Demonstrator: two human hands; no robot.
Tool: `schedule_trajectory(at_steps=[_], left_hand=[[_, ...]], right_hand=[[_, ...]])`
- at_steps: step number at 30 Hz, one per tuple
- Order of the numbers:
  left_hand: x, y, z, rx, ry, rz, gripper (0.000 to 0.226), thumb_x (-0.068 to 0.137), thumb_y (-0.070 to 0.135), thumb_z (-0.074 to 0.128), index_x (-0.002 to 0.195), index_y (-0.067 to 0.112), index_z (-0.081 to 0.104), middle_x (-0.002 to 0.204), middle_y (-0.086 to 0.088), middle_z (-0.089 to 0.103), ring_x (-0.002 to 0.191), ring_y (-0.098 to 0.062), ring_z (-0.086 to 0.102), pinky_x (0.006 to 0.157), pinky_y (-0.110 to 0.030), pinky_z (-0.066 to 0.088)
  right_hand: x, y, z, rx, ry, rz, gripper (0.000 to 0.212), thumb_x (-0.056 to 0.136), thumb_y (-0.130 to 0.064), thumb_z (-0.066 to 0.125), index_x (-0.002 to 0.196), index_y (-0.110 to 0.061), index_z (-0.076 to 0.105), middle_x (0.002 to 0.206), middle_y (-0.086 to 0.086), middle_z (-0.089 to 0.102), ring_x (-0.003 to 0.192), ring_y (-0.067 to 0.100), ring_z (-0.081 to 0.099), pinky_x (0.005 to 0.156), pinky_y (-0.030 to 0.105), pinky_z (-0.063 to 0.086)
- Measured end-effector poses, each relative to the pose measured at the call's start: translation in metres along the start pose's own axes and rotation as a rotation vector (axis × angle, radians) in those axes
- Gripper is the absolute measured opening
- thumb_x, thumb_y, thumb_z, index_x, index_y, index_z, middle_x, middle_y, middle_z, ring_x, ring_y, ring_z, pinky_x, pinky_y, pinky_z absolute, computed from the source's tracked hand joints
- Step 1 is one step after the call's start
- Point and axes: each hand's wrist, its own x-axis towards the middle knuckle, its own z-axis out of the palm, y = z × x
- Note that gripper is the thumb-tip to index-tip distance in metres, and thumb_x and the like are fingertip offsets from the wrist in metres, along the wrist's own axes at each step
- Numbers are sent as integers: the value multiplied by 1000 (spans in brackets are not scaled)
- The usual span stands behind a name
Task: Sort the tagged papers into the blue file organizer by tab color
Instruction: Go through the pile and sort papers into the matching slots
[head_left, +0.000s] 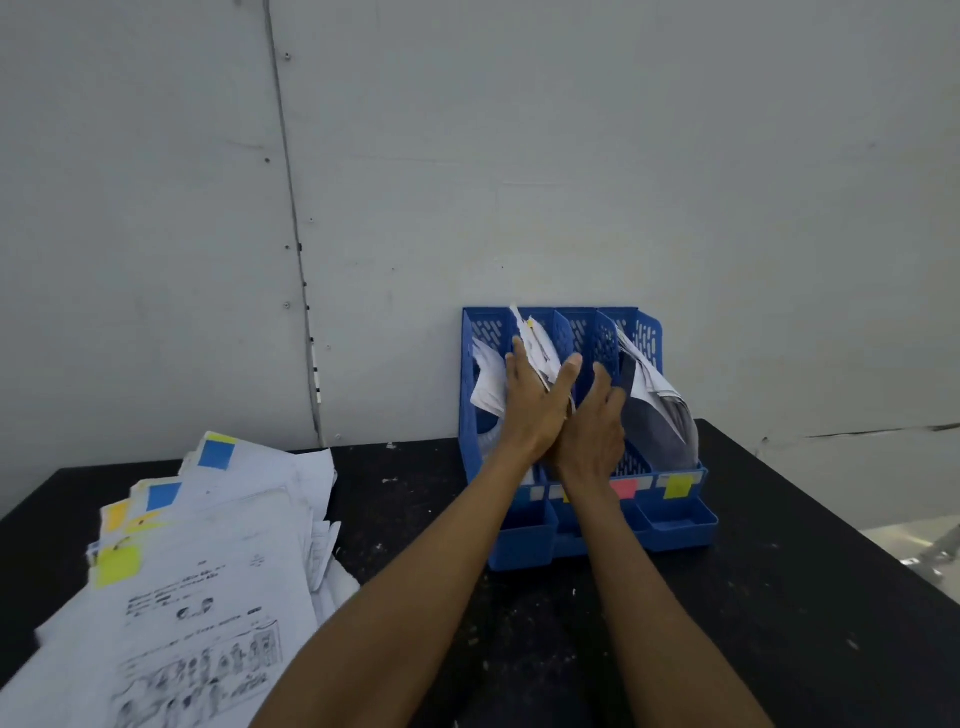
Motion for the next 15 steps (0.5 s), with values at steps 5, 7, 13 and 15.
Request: schedule_trajectory(at_steps=[5, 7, 13, 15], left_hand=[[-17, 15, -76, -109, 123, 114, 69, 99, 48, 42, 155, 25, 8, 161, 5, 12, 145, -9, 19, 119, -30, 18], [-32, 12, -116, -70, 249, 160, 56, 103, 39, 39, 153, 23, 19, 158, 6, 22, 140, -4, 26, 112, -20, 22], [-90, -71, -251, 380, 438, -34, 33, 99, 21, 49, 131, 12, 55, 136, -7, 54, 127, -22, 48, 105, -26, 34], [-122, -103, -297, 536, 503, -171, 33, 95, 15, 51, 127, 11, 57, 134, -10, 55, 127, -26, 47, 105, -31, 34]], right_hand=[[-27, -53, 5, 158, 41, -168, 68, 84, -23, 67, 143, -17, 35, 132, 10, 43, 99, 24, 58, 65, 30, 47], [-50, -77, 15, 193, 24, -221, 66, 83, -19, 67, 142, -16, 38, 134, 9, 44, 102, 24, 58, 72, 36, 53], [-155, -130, 76, 293, -261, -271, 39, 87, -23, 63, 125, -19, 54, 113, 2, 59, 97, 19, 60, 77, 31, 50], [-198, -142, 98, 232, -443, -219, 35, 88, -32, 61, 121, -19, 56, 109, 1, 60, 100, 20, 59, 79, 30, 48]])
